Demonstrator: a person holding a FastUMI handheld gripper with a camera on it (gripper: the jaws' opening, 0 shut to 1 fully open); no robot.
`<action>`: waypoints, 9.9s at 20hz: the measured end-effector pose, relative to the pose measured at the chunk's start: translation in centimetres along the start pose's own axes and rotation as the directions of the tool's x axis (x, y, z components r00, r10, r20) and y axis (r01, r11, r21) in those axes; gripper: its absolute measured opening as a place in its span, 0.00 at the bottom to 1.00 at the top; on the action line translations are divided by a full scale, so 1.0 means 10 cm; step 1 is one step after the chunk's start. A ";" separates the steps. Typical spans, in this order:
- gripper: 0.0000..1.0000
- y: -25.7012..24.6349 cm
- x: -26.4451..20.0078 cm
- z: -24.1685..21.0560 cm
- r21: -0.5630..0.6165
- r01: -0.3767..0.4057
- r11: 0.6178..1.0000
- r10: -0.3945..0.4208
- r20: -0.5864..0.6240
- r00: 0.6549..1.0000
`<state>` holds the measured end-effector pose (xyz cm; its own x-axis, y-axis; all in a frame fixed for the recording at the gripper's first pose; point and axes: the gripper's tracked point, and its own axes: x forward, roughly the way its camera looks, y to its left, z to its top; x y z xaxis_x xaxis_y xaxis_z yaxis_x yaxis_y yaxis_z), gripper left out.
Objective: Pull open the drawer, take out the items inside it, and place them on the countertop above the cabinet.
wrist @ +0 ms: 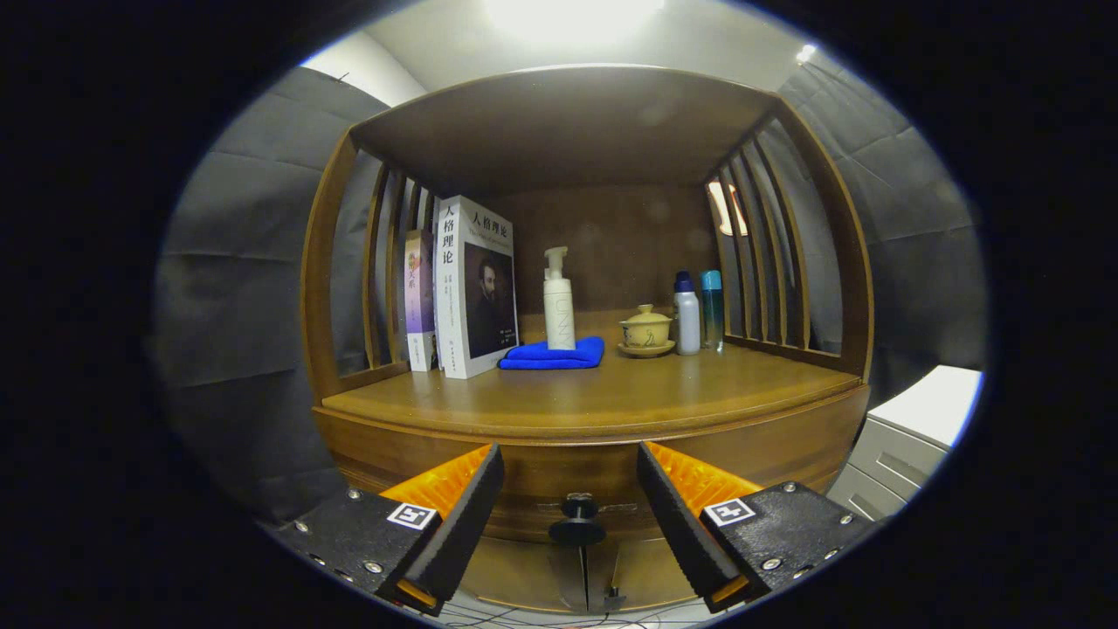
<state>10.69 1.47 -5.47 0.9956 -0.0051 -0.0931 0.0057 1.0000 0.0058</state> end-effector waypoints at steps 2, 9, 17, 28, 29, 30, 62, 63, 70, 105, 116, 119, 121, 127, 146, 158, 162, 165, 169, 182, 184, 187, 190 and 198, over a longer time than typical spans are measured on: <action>0.96 0.08 0.07 -0.13 -0.015 -0.019 1.000 0.019 -0.030 0.999; 0.88 0.04 0.17 -0.63 -0.002 0.012 1.000 -0.012 -0.152 0.988; 0.51 -0.11 0.20 -0.66 -0.004 0.055 0.998 -0.055 -0.158 0.986; 0.33 -0.08 0.10 -0.69 -0.020 0.062 0.998 -0.065 -0.171 0.983; 0.33 -0.07 0.06 -0.68 -0.028 0.057 0.998 -0.061 -0.168 0.984; 0.33 -0.07 0.01 -0.68 -0.041 0.050 0.998 -0.056 -0.167 0.984; 0.33 0.14 -1.44 -0.76 -0.058 -0.059 0.997 0.046 -0.209 0.977; 0.33 0.14 -1.45 -0.75 -0.055 -0.060 0.997 0.047 -0.213 0.976; 0.51 0.16 -1.48 -0.68 -0.037 -0.087 0.995 0.079 -0.192 0.978; 0.93 0.01 -0.16 -0.51 0.026 -0.137 0.990 0.111 -0.740 0.663; 0.93 -0.32 -0.24 -1.11 0.057 -0.025 0.998 0.062 -0.888 0.456; 0.90 -0.33 -0.29 -1.22 0.069 -0.004 0.998 0.065 -0.917 0.393; 0.83 -0.31 -0.31 -1.27 0.069 -0.008 0.998 0.067 -0.926 0.372; 0.69 -0.42 -0.30 -1.26 0.025 0.016 1.000 0.018 -0.925 0.380; 0.50 -0.15 -0.24 -0.66 0.090 -0.161 0.983 0.182 -0.619 0.764; 0.50 -0.02 -0.06 0.11 0.050 -0.204 0.978 0.206 -0.415 0.886; 0.50 -0.07 0.13 0.38 0.057 -0.172 0.984 0.180 -0.384 0.906; 0.50 -0.07 0.31 0.62 0.055 -0.166 0.985 0.174 -0.364 0.915; 0.50 -0.04 0.61 0.79 0.031 -0.142 0.989 0.143 -0.357 0.923; 0.61 -0.22 1.15 0.66 -0.146 0.014 0.989 -0.058 -0.303 0.951; 0.71 -0.24 1.11 0.77 -0.158 0.052 0.986 -0.091 -0.249 0.964; 0.88 -0.24 0.98 0.95 -0.157 0.090 0.984 -0.116 -0.170 0.979; 0.95 -0.19 0.71 1.08 -0.161 0.102 0.982 -0.118 -0.096 0.988; 0.95 -0.10 0.00 0.90 -0.103 0.091 0.990 -0.093 -0.019 0.995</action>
<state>11.50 0.39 3.52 0.9888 -0.0984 -0.1123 0.0866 0.9906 -0.1057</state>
